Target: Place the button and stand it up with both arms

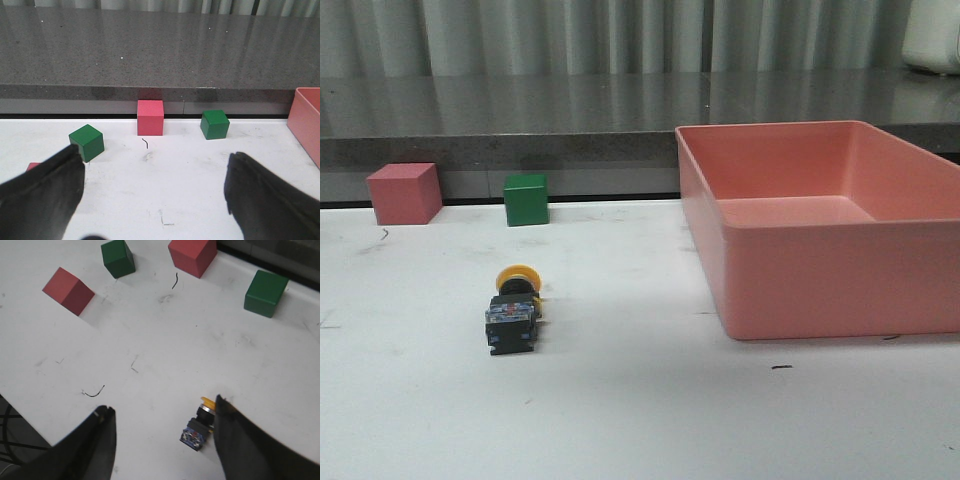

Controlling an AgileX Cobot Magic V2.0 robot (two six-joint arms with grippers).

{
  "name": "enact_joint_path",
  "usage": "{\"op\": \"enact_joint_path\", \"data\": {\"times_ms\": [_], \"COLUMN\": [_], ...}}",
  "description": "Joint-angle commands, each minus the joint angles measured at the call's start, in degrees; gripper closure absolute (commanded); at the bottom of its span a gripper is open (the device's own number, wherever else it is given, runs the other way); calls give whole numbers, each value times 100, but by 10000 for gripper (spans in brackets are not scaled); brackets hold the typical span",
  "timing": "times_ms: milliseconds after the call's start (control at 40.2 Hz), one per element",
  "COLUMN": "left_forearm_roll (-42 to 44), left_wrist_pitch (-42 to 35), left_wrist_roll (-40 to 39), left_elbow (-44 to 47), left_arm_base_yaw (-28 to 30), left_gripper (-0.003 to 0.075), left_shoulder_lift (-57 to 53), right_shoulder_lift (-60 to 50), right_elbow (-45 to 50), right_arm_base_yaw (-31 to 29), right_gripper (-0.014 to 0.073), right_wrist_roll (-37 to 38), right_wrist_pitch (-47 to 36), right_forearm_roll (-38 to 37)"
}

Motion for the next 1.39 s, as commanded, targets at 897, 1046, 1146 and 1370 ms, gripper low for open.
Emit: {"op": "enact_joint_path", "data": {"times_ms": [897, 1046, 1146, 1370], "left_forearm_roll": [-52, -52, -52, -52], "left_wrist_pitch": [-423, -423, -423, -423], "left_wrist_roll": [1, 1, 1, 1], "left_elbow": [-158, -158, -158, -158], "left_arm_base_yaw": [-35, -35, -35, -35], "left_gripper": [158, 158, 158, 158], "left_shoulder_lift": [70, 70, 70, 70], "right_shoulder_lift": [-7115, -7948, -8395, -8982], "right_elbow": [7777, 8350, 8620, 8898], "right_arm_base_yaw": [-2855, -2855, -2860, -2860], "right_gripper": [138, 138, 138, 138], "right_wrist_roll": [-3261, -3261, -3255, -2858], "right_wrist_pitch": [-1512, -1506, -1495, -1482], "right_forearm_roll": [1798, 1798, 1798, 1259]}}
